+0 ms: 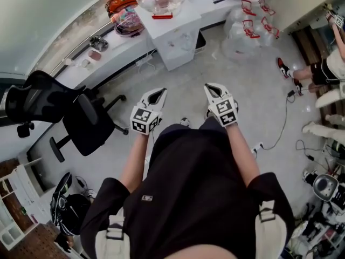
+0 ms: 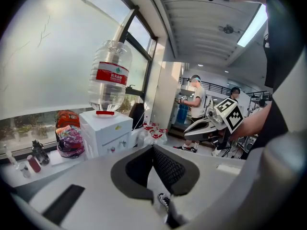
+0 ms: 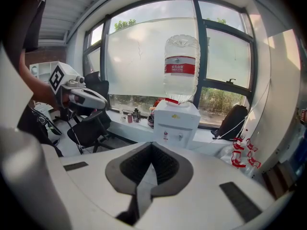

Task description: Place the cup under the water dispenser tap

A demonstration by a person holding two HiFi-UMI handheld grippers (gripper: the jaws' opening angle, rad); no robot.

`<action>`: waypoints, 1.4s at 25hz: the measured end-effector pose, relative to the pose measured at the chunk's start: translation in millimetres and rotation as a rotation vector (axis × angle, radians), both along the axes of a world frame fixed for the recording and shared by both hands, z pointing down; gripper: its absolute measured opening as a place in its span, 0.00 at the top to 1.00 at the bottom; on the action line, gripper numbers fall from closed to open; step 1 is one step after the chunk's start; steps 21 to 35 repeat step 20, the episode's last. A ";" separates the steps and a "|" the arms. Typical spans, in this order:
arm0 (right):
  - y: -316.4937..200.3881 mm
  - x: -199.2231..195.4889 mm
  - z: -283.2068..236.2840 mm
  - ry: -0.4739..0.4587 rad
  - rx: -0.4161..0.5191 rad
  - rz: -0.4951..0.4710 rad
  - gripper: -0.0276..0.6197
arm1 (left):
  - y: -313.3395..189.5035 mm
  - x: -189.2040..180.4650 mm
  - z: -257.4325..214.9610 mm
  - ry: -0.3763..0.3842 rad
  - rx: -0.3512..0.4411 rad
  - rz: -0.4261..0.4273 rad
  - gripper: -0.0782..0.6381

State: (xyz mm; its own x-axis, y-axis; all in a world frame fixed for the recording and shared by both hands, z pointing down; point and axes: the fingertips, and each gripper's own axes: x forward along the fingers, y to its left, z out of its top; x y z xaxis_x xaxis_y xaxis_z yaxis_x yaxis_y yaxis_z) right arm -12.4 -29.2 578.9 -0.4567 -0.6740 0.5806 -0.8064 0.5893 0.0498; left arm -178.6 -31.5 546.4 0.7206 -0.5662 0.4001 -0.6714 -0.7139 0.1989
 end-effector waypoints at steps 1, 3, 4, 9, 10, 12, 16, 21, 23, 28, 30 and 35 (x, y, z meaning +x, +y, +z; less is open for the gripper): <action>4.0 -0.3 -1.3 0.002 0.000 0.000 0.96 | 2.8 1.6 -0.8 0.004 -0.001 0.003 0.89; 10.3 -0.6 -4.4 0.009 0.003 -0.002 0.96 | 7.2 4.1 -2.5 0.008 -0.003 0.010 0.89; 12.9 -0.2 -5.5 0.014 0.005 -0.002 0.96 | 8.8 5.3 -3.3 0.008 -0.001 0.013 0.89; 24.9 5.8 -5.9 0.020 0.010 0.010 0.96 | 18.7 13.9 -6.9 0.013 0.005 0.026 0.89; 26.8 6.1 -6.2 0.019 0.010 0.013 0.96 | 20.7 14.5 -7.0 0.012 0.005 0.028 0.89; 30.1 6.6 -6.4 0.015 0.011 0.016 0.96 | 24.2 15.2 -7.2 0.009 0.004 0.030 0.89; 34.7 8.5 -4.6 0.011 0.010 0.018 0.96 | 29.5 16.7 -5.7 0.009 0.003 0.030 0.89; 36.2 10.5 -4.2 0.007 0.010 0.019 0.96 | 32.5 18.7 -5.6 0.003 0.003 0.030 0.89; 36.2 10.5 -4.2 0.007 0.010 0.019 0.96 | 32.5 18.7 -5.6 0.003 0.003 0.030 0.89; 36.2 10.5 -4.2 0.007 0.010 0.019 0.96 | 32.5 18.7 -5.6 0.003 0.003 0.030 0.89; 36.2 10.5 -4.2 0.007 0.010 0.019 0.96 | 32.5 18.7 -5.6 0.003 0.003 0.030 0.89; 36.2 10.5 -4.2 0.007 0.010 0.019 0.96 | 32.5 18.7 -5.6 0.003 0.003 0.030 0.89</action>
